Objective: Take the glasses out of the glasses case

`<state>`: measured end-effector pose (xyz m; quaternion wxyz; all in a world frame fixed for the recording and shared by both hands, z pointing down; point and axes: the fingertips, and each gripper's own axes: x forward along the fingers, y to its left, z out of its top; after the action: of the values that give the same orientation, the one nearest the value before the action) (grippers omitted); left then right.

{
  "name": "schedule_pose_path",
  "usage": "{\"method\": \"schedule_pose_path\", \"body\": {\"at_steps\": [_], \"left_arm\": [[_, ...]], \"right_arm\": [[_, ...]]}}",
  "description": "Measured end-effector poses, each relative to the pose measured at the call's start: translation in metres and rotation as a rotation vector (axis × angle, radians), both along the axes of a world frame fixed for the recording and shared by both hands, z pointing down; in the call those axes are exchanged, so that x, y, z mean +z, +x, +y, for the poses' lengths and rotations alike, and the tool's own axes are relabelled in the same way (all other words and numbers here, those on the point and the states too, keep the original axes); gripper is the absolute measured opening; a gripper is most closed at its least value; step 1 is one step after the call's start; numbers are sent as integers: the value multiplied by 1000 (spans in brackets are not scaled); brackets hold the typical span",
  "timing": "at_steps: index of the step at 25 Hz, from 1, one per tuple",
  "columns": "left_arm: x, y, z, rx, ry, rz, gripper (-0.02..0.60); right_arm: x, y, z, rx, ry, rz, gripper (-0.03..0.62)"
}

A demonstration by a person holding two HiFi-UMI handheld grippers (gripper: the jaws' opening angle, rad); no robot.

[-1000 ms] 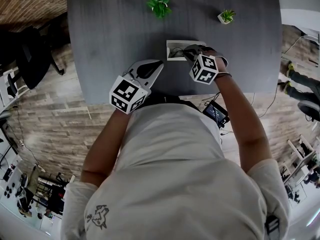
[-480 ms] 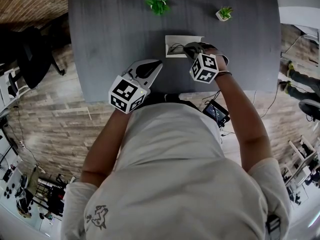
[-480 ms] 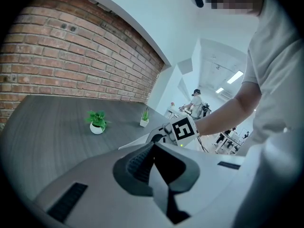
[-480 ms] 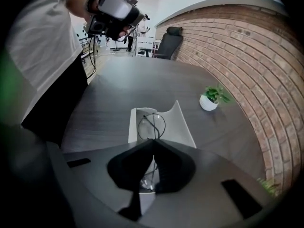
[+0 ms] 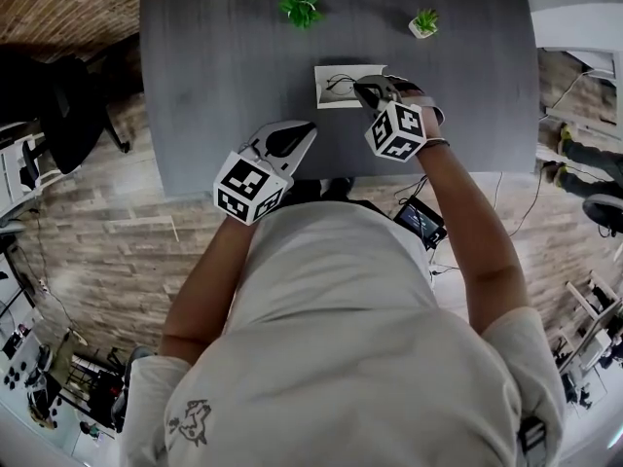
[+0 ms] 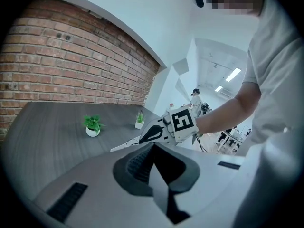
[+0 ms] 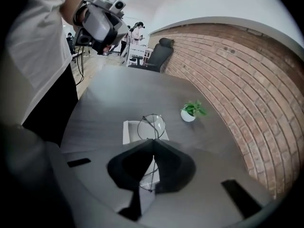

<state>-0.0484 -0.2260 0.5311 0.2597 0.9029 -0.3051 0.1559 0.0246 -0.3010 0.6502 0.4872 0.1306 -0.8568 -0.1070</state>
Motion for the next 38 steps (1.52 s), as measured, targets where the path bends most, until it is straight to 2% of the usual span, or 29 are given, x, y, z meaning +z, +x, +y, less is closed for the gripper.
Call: {"method": "schedule_pose_path", "body": {"at_steps": [7, 14, 27, 38], "left_arm": [[-12, 8, 17, -16, 41, -8, 11], [-29, 28, 42, -29, 92, -5, 11], [-53, 56, 87, -55, 157, -13, 11], [-72, 54, 116, -53, 190, -79, 11]], "right_arm": [[-36, 9, 15, 28, 43, -57, 14], [-63, 40, 46, 110, 3, -132, 14], [-139, 85, 95, 328, -25, -402, 14], [-157, 116, 138, 376, -35, -509, 14]]}}
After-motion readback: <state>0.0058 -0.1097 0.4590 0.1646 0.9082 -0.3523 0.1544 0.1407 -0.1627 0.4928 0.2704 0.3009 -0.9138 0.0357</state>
